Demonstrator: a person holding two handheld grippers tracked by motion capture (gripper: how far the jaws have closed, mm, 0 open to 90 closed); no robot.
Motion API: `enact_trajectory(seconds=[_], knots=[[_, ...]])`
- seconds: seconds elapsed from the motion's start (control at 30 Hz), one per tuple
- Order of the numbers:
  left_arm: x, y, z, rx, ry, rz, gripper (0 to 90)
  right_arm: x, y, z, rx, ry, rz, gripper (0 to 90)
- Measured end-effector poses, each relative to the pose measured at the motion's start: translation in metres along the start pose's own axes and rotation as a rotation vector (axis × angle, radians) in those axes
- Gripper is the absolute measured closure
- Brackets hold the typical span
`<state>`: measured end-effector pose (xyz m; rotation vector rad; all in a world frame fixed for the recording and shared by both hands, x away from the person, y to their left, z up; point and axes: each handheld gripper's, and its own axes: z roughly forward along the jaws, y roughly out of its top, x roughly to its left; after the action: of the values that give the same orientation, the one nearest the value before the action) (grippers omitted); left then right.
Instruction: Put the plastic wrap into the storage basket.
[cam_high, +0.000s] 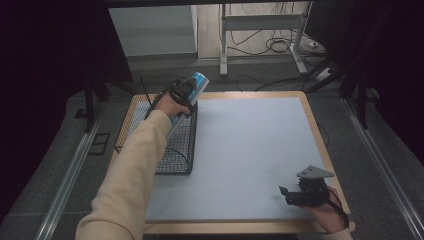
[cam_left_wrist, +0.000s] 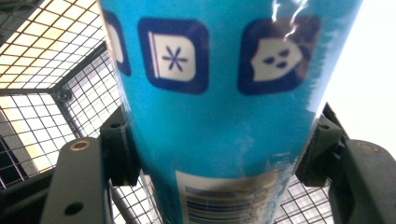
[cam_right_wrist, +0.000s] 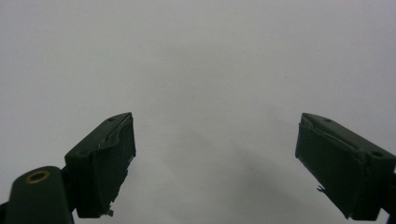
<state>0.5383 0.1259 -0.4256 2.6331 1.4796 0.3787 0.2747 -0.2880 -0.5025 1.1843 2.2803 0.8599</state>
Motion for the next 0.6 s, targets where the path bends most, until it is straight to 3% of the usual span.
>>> enact_trajectory(seconds=[0.2,0.47,0.53,0.6], knots=[[0.0053,-0.0007,0.0066,0.007,0.012,-0.02,31.3,0.0015,0.0,0.0023,-0.001,0.01,-0.005,12.4],[0.008,-0.0014,0.0103,0.011,0.026,-0.019,30.3,0.0005,-0.0003,0.0011,-0.005,0.004,-0.005,12.3],[0.0058,-0.0012,0.0092,0.007,0.045,-0.002,29.5,0.0006,-0.0001,0.0013,-0.006,0.005,-0.006,12.3],[0.0051,-0.0011,0.0077,0.005,0.039,-0.004,24.9,0.0008,-0.0002,0.0013,-0.004,0.006,-0.006,12.3]])
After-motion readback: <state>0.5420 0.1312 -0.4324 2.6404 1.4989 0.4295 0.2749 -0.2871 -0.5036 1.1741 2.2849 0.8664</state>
